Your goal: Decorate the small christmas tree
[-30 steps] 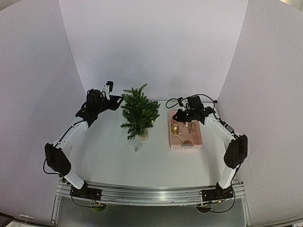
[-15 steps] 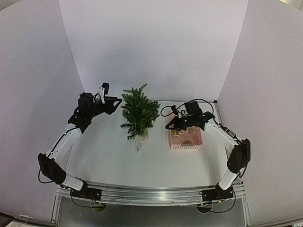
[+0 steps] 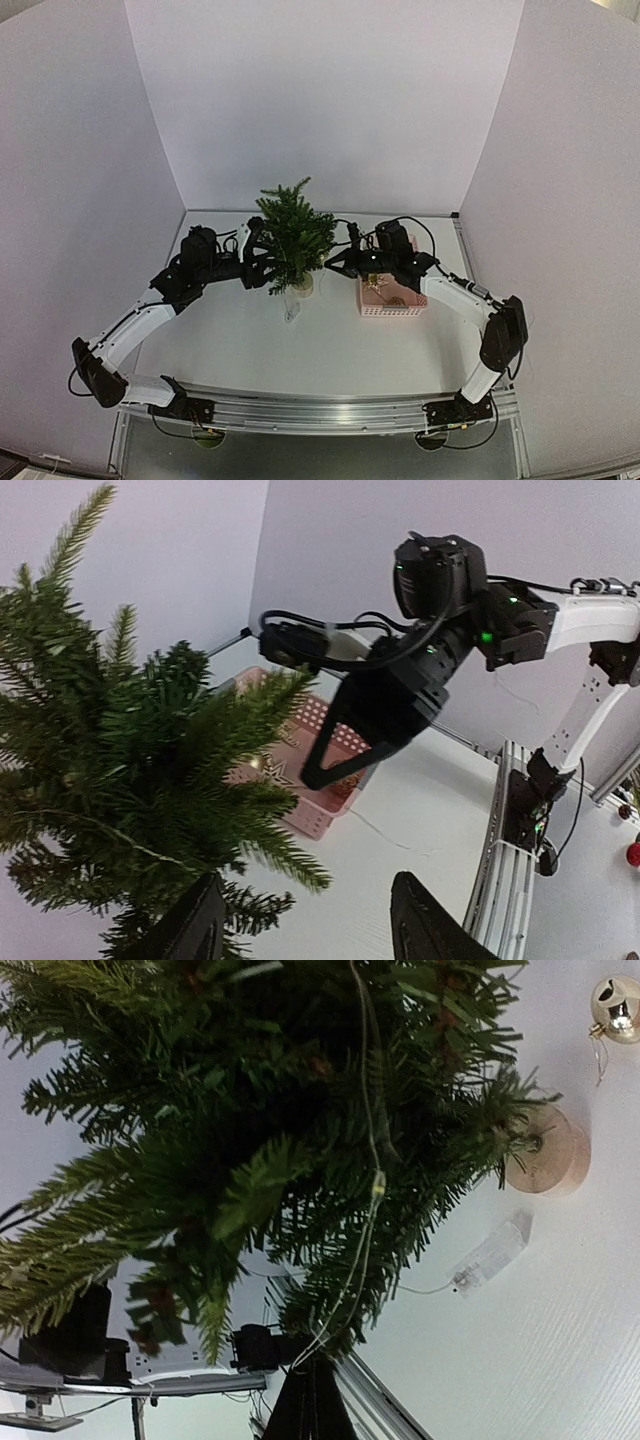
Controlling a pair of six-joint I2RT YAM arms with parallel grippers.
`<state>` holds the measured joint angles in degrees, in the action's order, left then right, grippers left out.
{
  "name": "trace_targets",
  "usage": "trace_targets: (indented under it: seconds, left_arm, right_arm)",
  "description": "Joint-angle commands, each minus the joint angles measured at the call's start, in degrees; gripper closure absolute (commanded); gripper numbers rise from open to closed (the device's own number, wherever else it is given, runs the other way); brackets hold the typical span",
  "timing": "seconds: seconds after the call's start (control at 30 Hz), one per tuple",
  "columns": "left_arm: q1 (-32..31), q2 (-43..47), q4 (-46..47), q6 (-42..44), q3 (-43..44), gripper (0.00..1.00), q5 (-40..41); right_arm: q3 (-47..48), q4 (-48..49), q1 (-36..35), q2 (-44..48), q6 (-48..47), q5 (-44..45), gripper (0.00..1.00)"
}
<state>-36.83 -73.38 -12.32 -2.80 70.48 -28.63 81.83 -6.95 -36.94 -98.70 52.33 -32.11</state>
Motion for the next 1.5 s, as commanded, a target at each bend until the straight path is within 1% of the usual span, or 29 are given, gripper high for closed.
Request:
trace_targets:
  seconds: [0.0,0.1,0.2,0.37,0.47,0.53,0.57,0.63,0.67,0.7,0.87,1.0,1.13,1.3,1.47]
  left_arm:
    - [-3.27,-0.77,-1.38,2.71,0.43,0.39,0.93]
    - [-6.24,-3.65,-3.53,1.38,2.42,0.34,2.23]
    - [-7.73,-6.09,-3.11,-3.48,3.34,0.31,0.65]
    - [-8.26,-9.49,-2.79,-10.09,4.39,0.29,1.31]
    - [-8.29,-9.87,-0.80,-11.62,4.47,0.28,0.91]
    - [-8.30,-10.30,-0.36,-12.18,4.78,0.29,1.16]
    - [-8.26,-10.58,-0.52,-12.49,5.03,0.34,1.63]
    - [-8.26,-10.76,-0.80,-12.93,5.17,0.55,2.24]
    - [-8.26,-10.58,-0.82,-13.07,5.13,0.68,2.38]
    - [-8.24,-10.35,-0.88,-13.15,5.11,0.75,2.47]
    - [-8.26,-9.83,-2.71,-13.02,5.93,0.99,4.43]
    - [-8.21,-8.99,-5.26,-12.43,6.92,1.00,5.87]
    - [-8.17,-7.63,-7.59,-11.60,7.49,1.00,5.51]
    - [-8.17,-6.29,-11.94,-8.75,10.86,1.00,6.79]
    - [-6.83,-5.52,-13.30,-6.41,13.85,1.00,8.13]
  right_arm:
    - [-1.58,14.05,-1.93,1.04,10.17,5.91,1.00]
    - [-1.17,15.13,-3.01,0.57,9.98,7.81,1.00]
    - [-0.84,15.43,-3.89,-0.10,9.54,8.43,1.00]
    - [-0.71,15.99,-4.50,-0.07,9.23,9.44,1.00]
    - [-0.93,16.00,-4.83,0.27,9.10,9.72,1.00]
    - [-0.99,16.00,-4.90,0.39,9.10,9.66,1.00]
    - [-0.91,16.00,-4.96,0.35,9.06,9.60,1.00]
    - [-0.72,16.00,-5.06,0.38,8.87,9.50,1.00]
    - [-0.72,16.00,-5.07,0.46,8.81,9.61,1.00]
    - [-0.79,16.00,-5.08,0.54,8.70,9.65,1.00]
    - [-0.78,16.01,-5.07,0.49,8.64,9.53,1.00]
    - [-0.91,16.00,-5.07,0.71,8.26,9.51,1.00]
    - [-1.44,16.00,-5.06,1.05,7.87,9.63,1.00]
    - [-1.93,16.00,-5.00,1.22,7.54,9.46,1.00]
    - [-1.45,16.00,-4.99,0.83,7.17,9.52,0.98]
